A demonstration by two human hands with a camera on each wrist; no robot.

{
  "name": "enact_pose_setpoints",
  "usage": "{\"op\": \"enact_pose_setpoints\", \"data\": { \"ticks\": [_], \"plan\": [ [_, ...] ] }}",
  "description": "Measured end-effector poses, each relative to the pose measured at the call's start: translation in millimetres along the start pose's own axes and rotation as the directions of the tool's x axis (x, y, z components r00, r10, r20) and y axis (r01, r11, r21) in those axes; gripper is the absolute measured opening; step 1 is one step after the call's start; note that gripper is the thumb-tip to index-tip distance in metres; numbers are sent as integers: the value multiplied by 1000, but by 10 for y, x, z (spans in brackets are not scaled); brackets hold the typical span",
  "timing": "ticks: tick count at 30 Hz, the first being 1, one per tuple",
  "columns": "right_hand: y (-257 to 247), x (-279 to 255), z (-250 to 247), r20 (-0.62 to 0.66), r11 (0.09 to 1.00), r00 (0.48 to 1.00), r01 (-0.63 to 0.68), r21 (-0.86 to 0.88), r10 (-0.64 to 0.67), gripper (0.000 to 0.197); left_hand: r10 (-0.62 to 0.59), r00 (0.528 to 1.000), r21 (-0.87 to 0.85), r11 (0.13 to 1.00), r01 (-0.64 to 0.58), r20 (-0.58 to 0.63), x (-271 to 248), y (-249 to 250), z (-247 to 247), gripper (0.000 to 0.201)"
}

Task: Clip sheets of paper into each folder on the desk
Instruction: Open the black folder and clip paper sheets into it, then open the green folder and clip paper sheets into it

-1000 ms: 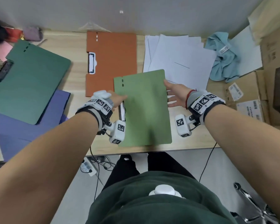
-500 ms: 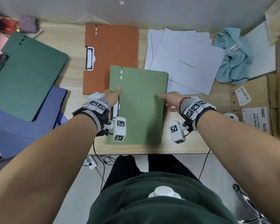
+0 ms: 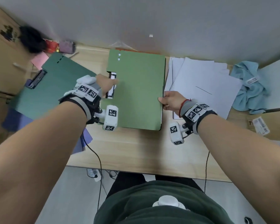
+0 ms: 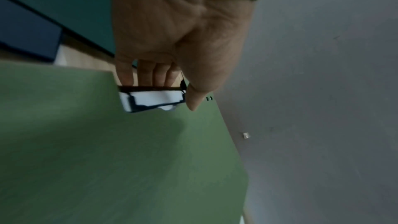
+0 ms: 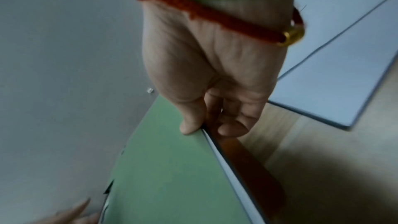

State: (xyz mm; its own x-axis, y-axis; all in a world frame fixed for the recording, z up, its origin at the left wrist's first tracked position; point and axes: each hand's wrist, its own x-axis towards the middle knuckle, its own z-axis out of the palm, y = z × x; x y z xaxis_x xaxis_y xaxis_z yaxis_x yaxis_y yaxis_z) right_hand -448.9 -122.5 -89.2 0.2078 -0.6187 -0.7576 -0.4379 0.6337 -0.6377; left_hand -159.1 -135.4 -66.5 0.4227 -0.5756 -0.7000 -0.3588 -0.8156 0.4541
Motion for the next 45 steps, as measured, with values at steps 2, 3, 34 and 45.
{"op": "enact_pose_setpoints", "data": {
  "ticks": [2, 3, 34, 45],
  "plan": [
    [-160, 119, 67, -43, 1000, 999, 7, 30, -5, 15, 20, 1000, 224, 974, -20, -1, 24, -105, -98, 54],
    [-212, 168, 70, -51, 999, 999, -4, 34, 6, 17, 46, 999, 296, 954, -45, 2, 11, -178, -114, 57],
    [-637, 988, 399, -377, 876, 894, -368, -311, 242, 59, -26, 966, 464, 880, -100, 258, 431, -190, -11, 25],
    [-967, 909, 869, -426, 937, 899, -229, -263, 101, 77, 8, 985, 432, 899, 68, -173, 547, -573, -789, 69]
  ]
}}
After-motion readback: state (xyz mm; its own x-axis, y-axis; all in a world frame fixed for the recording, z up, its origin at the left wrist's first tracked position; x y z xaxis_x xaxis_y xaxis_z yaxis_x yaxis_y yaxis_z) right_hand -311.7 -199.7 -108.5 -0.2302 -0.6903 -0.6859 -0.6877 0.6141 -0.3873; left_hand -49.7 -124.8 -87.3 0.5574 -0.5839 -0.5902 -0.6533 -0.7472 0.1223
